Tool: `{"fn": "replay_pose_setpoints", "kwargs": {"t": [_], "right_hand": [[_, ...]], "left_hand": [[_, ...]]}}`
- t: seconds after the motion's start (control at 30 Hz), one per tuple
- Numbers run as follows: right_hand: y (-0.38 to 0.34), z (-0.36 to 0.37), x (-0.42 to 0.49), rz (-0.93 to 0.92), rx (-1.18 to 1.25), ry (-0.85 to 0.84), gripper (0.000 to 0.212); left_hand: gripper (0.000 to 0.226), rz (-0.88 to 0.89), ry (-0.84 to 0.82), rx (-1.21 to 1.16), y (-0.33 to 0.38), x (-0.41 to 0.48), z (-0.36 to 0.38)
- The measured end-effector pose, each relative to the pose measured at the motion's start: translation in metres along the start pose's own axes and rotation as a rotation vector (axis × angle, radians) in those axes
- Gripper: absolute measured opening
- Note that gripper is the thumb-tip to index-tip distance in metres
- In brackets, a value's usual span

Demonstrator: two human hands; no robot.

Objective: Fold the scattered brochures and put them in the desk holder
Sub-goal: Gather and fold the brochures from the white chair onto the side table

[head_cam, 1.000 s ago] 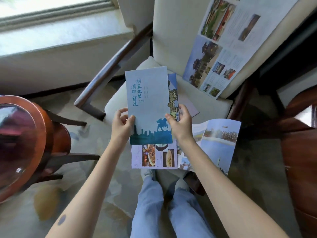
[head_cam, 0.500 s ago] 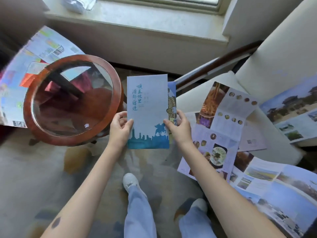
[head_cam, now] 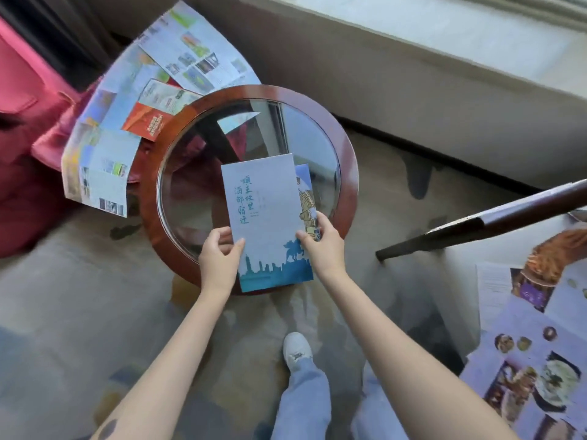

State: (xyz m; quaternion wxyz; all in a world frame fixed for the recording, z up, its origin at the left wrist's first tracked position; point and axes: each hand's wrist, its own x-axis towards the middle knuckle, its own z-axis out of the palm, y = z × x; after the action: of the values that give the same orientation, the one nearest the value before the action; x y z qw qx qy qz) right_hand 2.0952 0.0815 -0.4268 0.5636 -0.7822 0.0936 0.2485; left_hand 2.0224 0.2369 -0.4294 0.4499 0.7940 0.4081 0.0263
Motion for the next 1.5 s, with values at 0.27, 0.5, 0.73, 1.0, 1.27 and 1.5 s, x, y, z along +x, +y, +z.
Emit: {"fn": "replay_pose_setpoints", "kwargs": {"t": [0.27, 0.5, 0.73, 1.0, 1.27, 1.5], "right_hand": [[0.022, 0.050, 0.028, 0.031, -0.258, 0.017, 0.051], [0.039, 0.058, 0.041, -0.006, -0.417, 0.075, 0.052], [0.039, 0.057, 0.043, -0.033, -0.678, 0.128, 0.050], [0.015, 0.015, 0.038, -0.061, -0.493, 0.061, 0.042], [0.014, -0.100, -0.008, -0.159, -0.371, 0.200, 0.034], [0.097, -0.253, -0.085, 0.075, -0.354, 0.566, 0.030]], "left_hand": [[0.026, -0.152, 0.051, 0.066, -0.037, 0.022, 0.008], [0.028, -0.174, 0.105, 0.118, -0.046, 0.029, 0.025], [0.028, -0.155, 0.129, 0.173, -0.041, 0.026, 0.030], [0.025, -0.055, 0.143, 0.188, -0.010, 0.018, 0.021], [0.019, 0.224, -0.114, 0.168, 0.053, -0.030, 0.065], [0.021, 0.355, -0.389, 0.153, 0.097, -0.103, 0.145]]}}
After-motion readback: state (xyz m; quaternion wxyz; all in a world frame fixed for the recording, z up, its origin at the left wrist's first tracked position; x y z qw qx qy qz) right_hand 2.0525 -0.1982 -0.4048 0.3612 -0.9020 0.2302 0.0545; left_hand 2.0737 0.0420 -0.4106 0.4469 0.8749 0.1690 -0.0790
